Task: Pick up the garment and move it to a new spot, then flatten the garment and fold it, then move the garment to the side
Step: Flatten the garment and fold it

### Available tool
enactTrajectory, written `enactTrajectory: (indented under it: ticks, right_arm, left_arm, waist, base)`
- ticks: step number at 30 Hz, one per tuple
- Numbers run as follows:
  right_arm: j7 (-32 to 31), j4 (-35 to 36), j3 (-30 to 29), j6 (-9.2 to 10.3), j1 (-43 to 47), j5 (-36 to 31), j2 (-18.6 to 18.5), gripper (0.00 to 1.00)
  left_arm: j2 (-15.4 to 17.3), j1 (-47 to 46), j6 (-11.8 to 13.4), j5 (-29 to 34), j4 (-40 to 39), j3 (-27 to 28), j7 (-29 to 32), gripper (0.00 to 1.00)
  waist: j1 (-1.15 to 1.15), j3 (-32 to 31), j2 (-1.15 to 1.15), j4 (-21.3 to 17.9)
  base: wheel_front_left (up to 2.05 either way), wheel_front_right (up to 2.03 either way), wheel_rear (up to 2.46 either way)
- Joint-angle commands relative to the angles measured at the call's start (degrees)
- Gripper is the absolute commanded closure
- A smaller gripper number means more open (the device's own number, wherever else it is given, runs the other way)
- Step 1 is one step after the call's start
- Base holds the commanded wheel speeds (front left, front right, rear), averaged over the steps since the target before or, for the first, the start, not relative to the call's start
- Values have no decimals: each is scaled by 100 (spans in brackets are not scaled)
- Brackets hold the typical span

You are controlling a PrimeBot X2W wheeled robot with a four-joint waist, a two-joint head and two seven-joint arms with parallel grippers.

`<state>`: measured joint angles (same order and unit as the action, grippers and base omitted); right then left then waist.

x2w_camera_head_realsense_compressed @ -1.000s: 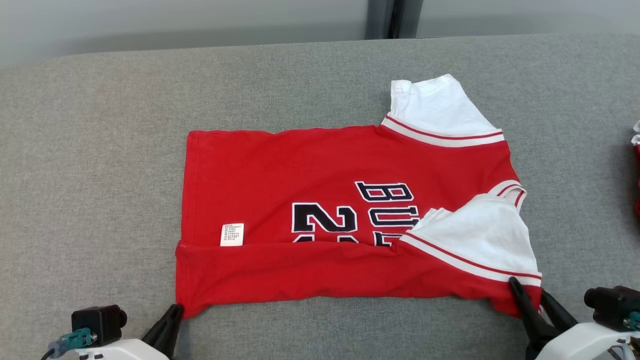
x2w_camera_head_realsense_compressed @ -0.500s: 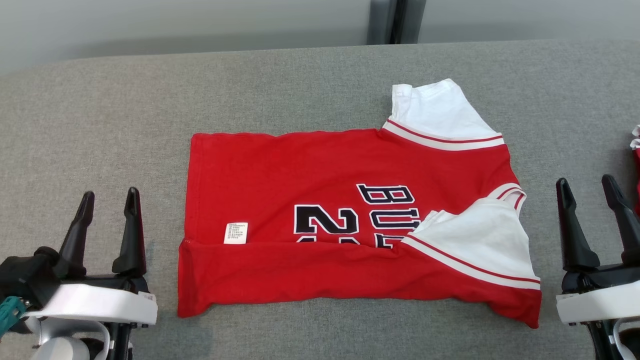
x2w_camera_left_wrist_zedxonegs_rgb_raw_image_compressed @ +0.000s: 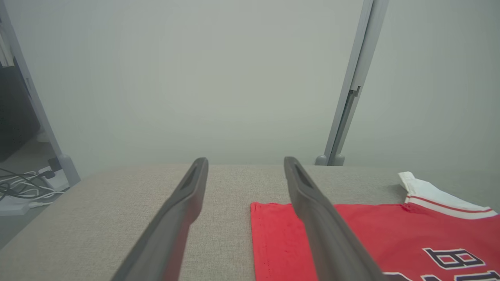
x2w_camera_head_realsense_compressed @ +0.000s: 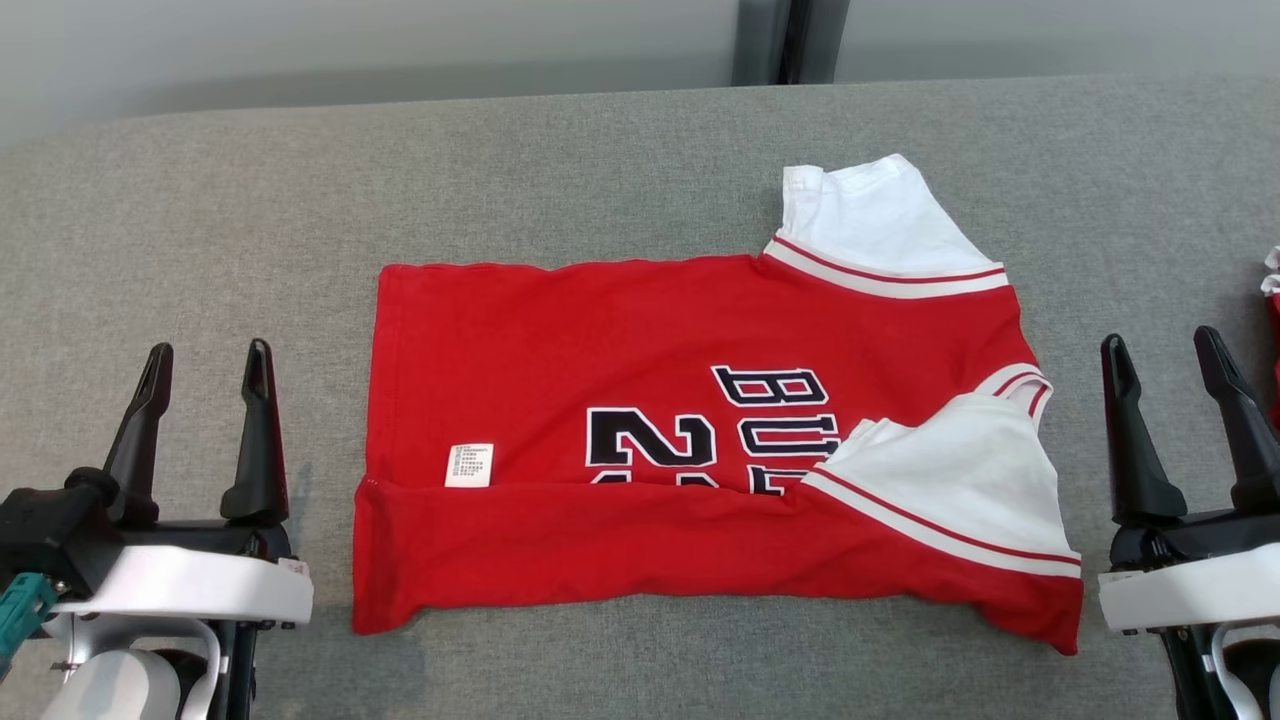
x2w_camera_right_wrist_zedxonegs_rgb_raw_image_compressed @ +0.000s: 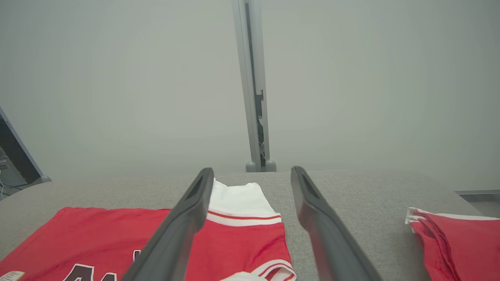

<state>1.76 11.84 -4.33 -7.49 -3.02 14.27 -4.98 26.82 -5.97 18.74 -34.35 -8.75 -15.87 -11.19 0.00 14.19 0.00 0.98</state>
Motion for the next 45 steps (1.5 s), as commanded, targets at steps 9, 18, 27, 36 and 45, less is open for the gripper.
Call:
enactTrajectory:
  ticks: [9,18,27,36,45]
  right_arm:
    - [-52,26,77,-1,-221,39,-14,0]
    - [85,-225,405,-1,-505,137,-7,0]
    - [291,-543,474,-1,-646,238,17,0]
    - [287,-827,217,-1,-1199,491,-282,0]
    - [-222,-2572,369,-2,-3444,1380,-1344,0]
  left_arm:
    - [-145,-1148,-616,-436,721,-344,715,0]
    - [-149,-2806,-1597,-1018,2847,-592,1846,0]
    - [-179,-3699,-2117,-1246,4535,-722,2477,0]
    - [-306,-4006,-2356,-1297,5150,-855,2566,100]
    - [-633,-4500,-2477,-1115,5230,-1122,2367,100]
  waist:
    - [0,343,0,-115]
    - [0,853,0,-565]
    - [0,1106,0,-808]
    - [0,1182,0,-761]
    - [0,1400,0,-244]
  base:
    - [0,0,0]
    - [0,0,0]
    - [0,0,0]
    - [0,0,0]
    - [0,0,0]
